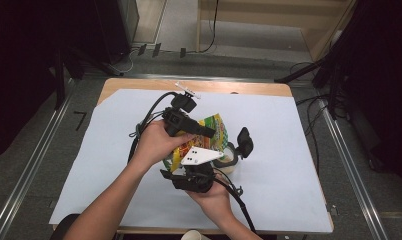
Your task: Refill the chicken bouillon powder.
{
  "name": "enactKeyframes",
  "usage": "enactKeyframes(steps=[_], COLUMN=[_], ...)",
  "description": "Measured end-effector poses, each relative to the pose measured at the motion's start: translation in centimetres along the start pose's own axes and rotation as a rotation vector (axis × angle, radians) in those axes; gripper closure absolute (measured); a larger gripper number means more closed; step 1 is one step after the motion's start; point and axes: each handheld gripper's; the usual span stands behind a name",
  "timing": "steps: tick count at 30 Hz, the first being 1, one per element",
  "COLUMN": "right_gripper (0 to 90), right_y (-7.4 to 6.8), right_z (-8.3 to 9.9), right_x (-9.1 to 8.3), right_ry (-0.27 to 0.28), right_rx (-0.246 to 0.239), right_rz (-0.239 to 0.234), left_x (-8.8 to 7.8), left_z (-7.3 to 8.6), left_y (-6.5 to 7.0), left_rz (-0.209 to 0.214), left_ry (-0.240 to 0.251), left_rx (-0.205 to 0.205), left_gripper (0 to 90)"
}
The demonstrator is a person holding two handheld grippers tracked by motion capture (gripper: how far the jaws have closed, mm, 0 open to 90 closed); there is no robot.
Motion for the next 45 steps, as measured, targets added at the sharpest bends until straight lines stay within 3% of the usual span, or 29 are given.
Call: enactKeyframes(steps=[32, 45], right_gripper=[60.2, 58.8], right_y=[-0.5, -0.5], right_z=[-0.3, -0.2], right_x=[0.0, 0.0], right_ry=[0.002, 0.012], right_rx=[0.036, 0.037], right_rz=[-0.002, -0.001], left_x=[-0.2, -0.3], left_z=[0.0, 0.1], left_y=[0.3, 1.0], left_rz=[-0.002, -0.030], left_ry=[-0.007, -0.002], left_rx=[-0.002, 0.026], left_gripper=[68.2, 67.6])
Point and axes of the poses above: each handheld gripper's, and its own axes: x roughly forward along the jaws, z roughly out of its underside, y roughly to its right, and after that the axes turned 6 degrees about -x, right-handed
